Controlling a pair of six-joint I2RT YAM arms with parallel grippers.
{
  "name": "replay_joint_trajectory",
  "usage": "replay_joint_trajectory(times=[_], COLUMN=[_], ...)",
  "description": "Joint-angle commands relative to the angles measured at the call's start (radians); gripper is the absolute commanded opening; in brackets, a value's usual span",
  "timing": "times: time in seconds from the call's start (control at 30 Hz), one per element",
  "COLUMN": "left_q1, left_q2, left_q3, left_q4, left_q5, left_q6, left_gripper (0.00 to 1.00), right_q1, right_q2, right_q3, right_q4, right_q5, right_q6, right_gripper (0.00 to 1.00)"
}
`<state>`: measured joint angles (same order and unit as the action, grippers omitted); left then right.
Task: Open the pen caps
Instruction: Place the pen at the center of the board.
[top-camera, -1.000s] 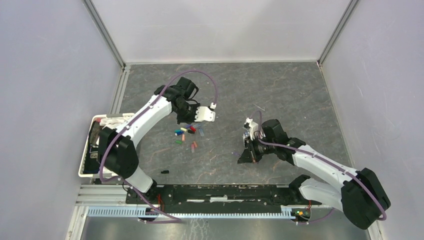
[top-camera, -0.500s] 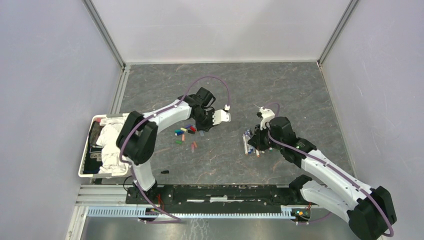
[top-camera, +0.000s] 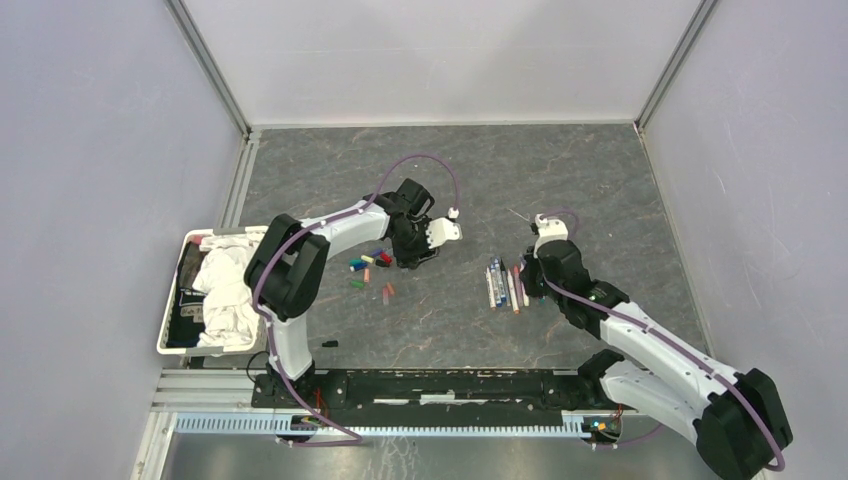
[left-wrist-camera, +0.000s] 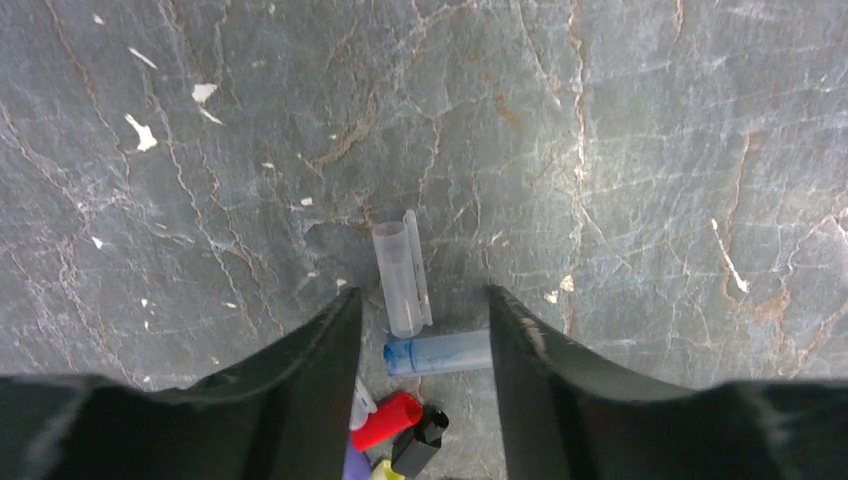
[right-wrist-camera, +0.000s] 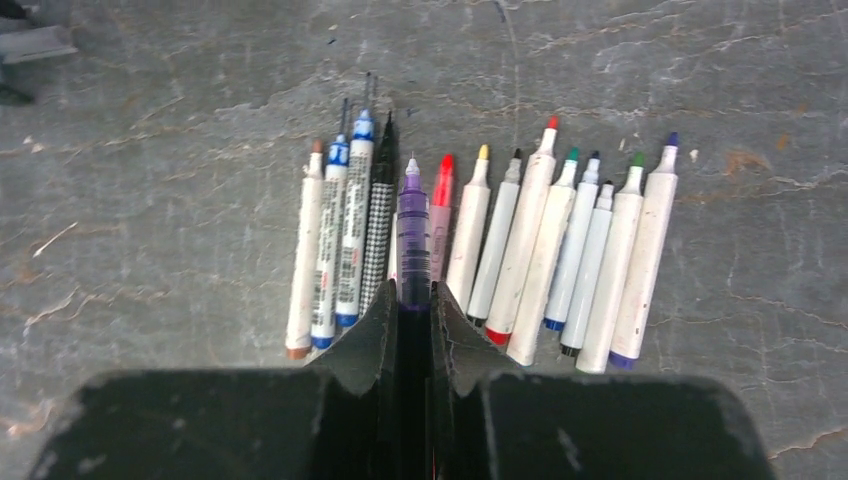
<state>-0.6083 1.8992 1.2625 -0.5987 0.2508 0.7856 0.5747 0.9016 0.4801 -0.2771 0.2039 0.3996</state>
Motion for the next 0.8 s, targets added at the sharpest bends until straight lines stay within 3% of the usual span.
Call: replay_joint_trajectory(times=[0.0,0.07,0.1,0.37,0.53,0.77], left_q1=[0.003,0.013,0.022,0.161,0.223,0.331], left_q2=[-0.068,-0.089,-0.096,-0.182,-0.295,-0.336], left_q3=[0.048,0.101,0.135,0.345,0.309,0.290], left_q4=[-0.040,-0.089,-0.118,-0.242,-0.156,-0.169], left_q5=[-0.004,0.006,0.014,0.046,-0.095,-0.017], left_q6=[-0.081,-0.113,-0.133,-0.281,-0.329,-0.348], left_gripper=[0.60,0.94,0.99,1.00,1.00,1.00], right_q1=[-0.005,-0.006,-0.006,-0.009,-0.012,-0.015], right_q2=[0.044,0.069,0.082,0.184,0.205,0.167], right_q3=[-0.011,-0.016,-0.018,-0.031,-0.053,-0.033], right_q4=[0.095,0.123,0.137,0.205,0.223,0.193], right_q5=[0.121,0.142,0.151,0.170,0.164,0.150], right_q6=[0.024,0.022,0.018,0.013,0.016,0.029], right_gripper=[0.00,0.03,0.05,0.26,0.28,0.26])
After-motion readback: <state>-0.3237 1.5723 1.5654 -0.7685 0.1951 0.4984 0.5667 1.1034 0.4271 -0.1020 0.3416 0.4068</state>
